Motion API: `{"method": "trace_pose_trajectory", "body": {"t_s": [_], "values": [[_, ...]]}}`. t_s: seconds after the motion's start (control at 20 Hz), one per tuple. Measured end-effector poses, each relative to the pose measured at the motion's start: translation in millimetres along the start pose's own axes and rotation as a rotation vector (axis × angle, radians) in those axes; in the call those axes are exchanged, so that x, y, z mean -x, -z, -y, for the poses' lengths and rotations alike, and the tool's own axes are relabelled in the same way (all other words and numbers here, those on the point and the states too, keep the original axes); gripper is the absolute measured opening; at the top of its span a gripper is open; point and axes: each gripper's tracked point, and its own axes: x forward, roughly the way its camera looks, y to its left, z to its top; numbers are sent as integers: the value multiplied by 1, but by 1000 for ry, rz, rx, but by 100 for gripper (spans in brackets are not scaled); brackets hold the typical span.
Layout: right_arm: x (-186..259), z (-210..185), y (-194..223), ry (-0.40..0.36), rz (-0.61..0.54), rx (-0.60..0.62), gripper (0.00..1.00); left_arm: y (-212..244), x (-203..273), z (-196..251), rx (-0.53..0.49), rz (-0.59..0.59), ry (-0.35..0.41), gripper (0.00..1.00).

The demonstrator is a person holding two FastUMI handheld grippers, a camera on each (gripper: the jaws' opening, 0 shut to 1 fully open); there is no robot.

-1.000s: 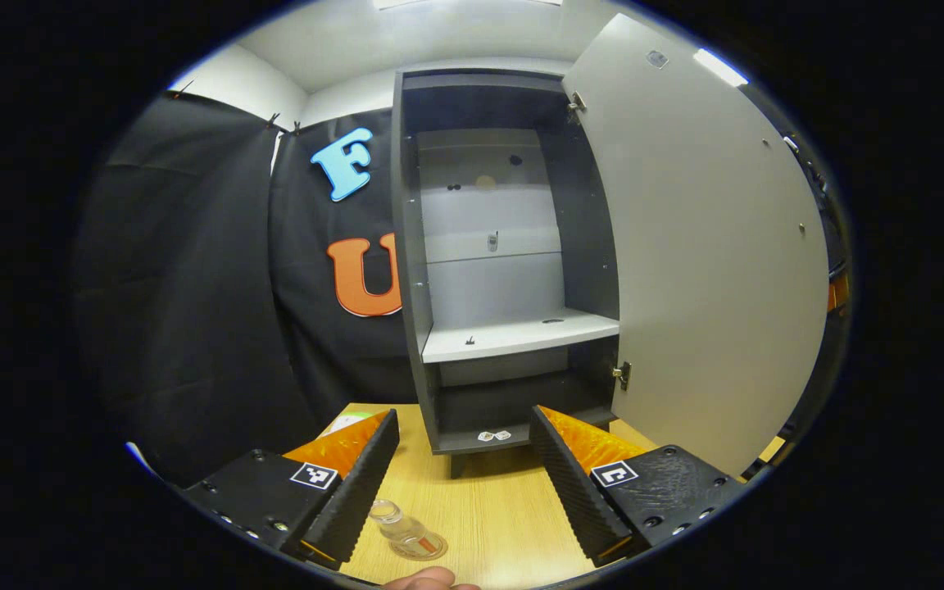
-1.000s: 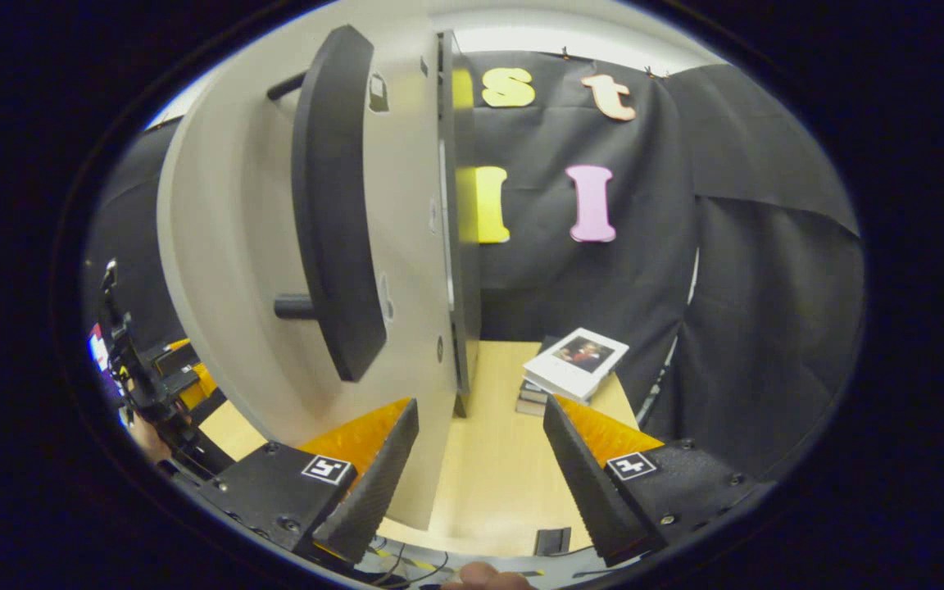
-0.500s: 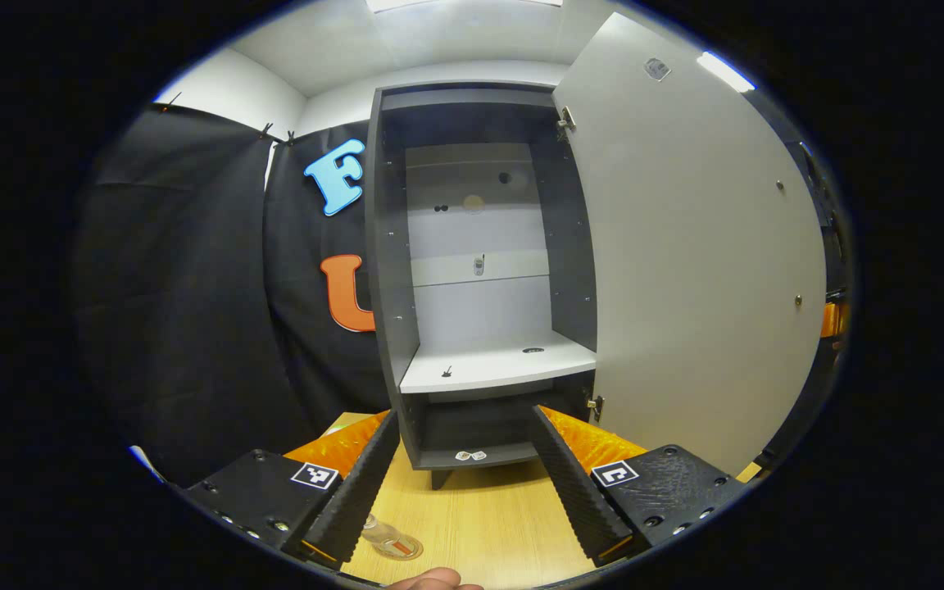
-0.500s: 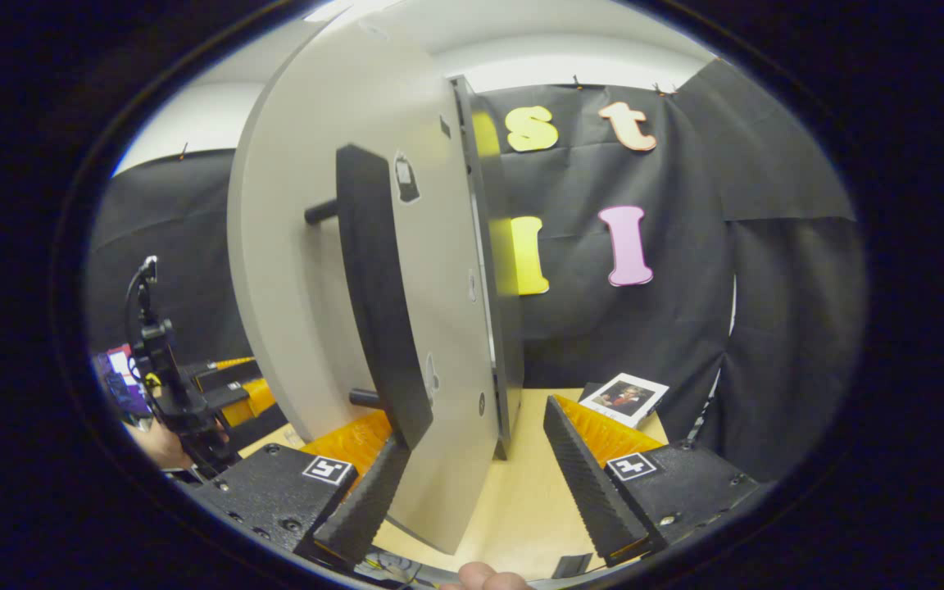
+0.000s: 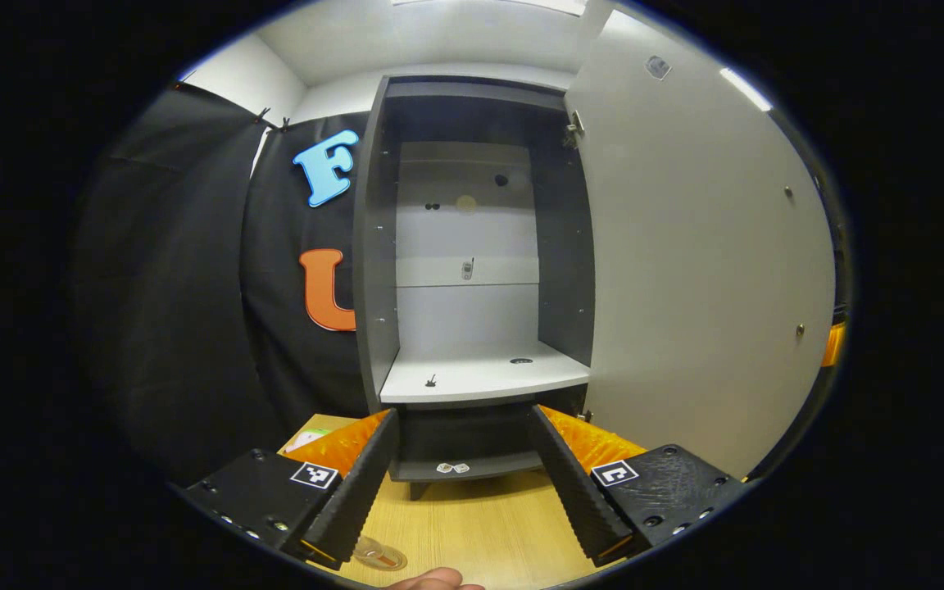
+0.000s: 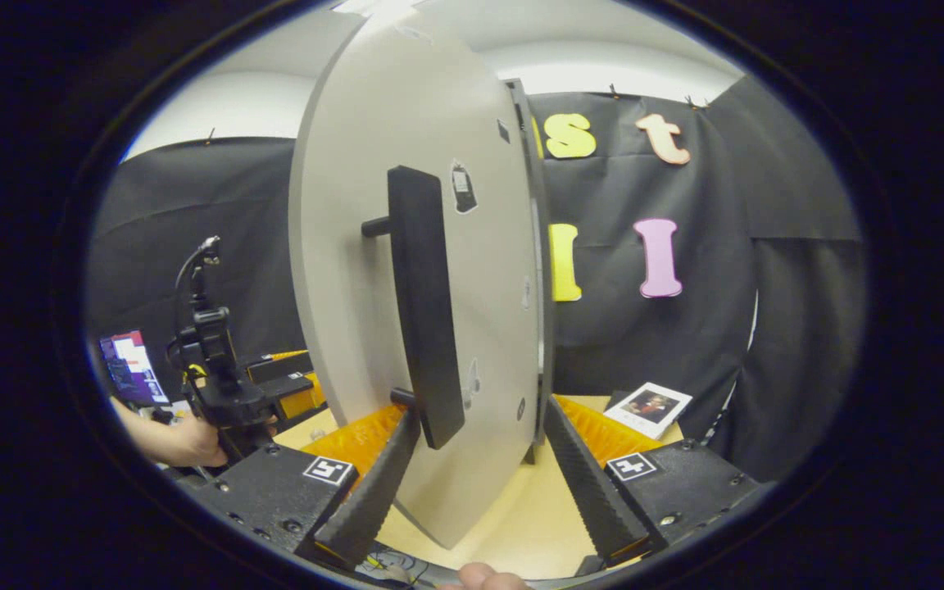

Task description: Open the cabinet door with the right hand, grasp the bottle in the cabinet with the left hand and place it on the coaster, then close the cabinet door with the right hand.

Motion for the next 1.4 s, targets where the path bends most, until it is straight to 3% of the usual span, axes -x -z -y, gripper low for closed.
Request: {"method": "trace_pose_trajectory", "body": {"t_s": [0.55, 0.6, 0.65, 0.7, 1.05, 1.4], "values": [[-40, -46, -3, -60, -19, 14, 92, 18, 6, -72, 62, -35, -90, 97], [-42, -51, -5, -58, -12, 25, 98, 17, 9, -78, 59, -34, -97, 96], [-45, -55, -6, -62, -8, 34, 98, 18, 11, -84, 58, -34, -107, 96], [-50, -60, -5, -67, -7, 36, 92, 18, 13, -90, 60, -34, -118, 96], [-70, -81, -7, -64, -2, 64, 92, 18, 32, -120, 73, -41, -161, 96], [-89, -93, -13, -69, 5, 94, 96, 15, 62, -143, 20, -17, -215, 96]]}}
